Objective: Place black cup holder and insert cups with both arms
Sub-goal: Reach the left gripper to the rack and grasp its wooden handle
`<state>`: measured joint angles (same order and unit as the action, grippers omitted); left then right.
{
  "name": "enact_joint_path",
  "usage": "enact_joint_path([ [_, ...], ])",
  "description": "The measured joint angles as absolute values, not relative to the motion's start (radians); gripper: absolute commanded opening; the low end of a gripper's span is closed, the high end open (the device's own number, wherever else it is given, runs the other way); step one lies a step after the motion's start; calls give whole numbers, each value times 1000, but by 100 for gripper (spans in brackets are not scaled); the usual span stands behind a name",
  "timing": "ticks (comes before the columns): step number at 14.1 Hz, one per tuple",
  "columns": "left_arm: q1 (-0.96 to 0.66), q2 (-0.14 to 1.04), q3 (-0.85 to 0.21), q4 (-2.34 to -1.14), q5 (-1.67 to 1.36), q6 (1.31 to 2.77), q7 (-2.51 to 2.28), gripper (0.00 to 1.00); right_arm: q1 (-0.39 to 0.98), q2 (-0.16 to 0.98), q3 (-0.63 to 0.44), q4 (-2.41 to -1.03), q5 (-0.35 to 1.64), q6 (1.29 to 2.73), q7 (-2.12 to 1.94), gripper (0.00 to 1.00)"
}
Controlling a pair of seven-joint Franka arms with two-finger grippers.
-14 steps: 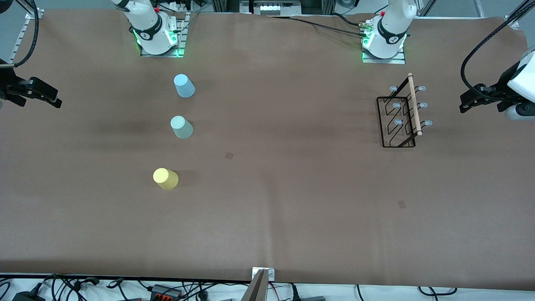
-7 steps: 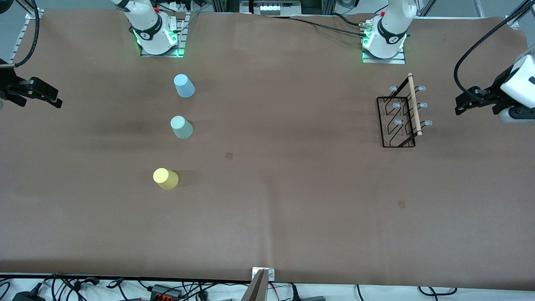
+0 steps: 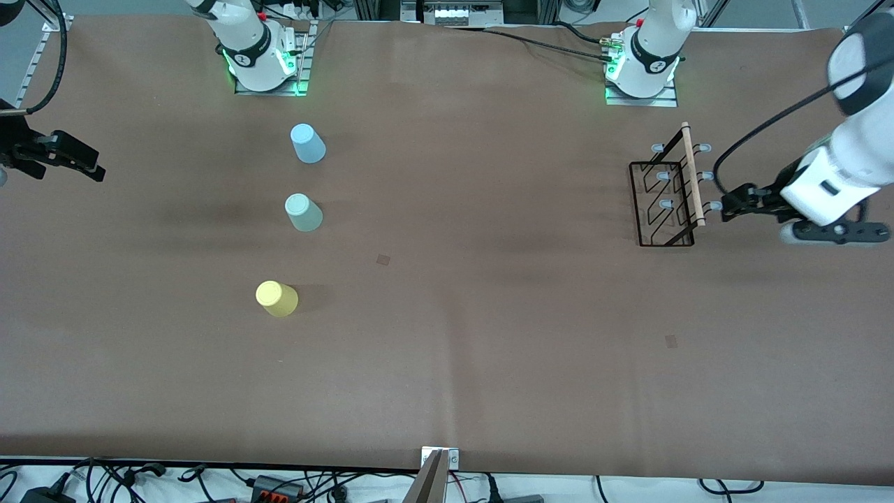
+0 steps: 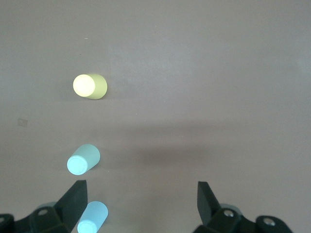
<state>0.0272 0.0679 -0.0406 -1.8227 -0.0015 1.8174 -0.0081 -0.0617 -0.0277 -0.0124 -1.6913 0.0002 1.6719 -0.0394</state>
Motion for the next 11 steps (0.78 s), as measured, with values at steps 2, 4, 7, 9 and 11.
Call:
enact_joint_path([
  [2, 27, 66, -41, -1879, -2, 1827, -8, 100, -61, -19, -12, -1691, 0, 1672, -39, 100],
  [4, 27, 57, -41, -1946, -2, 1856, -8, 100, -61, -10, -11, -1692, 0, 1672, -39, 100],
  [7, 27, 4, -43, -2082, -2, 1921, -8, 100, -60, -3, -8, -1692, 0, 1670, -39, 100],
  [9, 28, -40, -43, -2155, -2, 1929, -8, 100, -52, -2, -5, -1692, 0, 1672, -39, 100],
  [11, 29, -70, -43, -2208, -2, 1941, -8, 100, -47, 7, -4, -1692, 0, 1690, -39, 100],
])
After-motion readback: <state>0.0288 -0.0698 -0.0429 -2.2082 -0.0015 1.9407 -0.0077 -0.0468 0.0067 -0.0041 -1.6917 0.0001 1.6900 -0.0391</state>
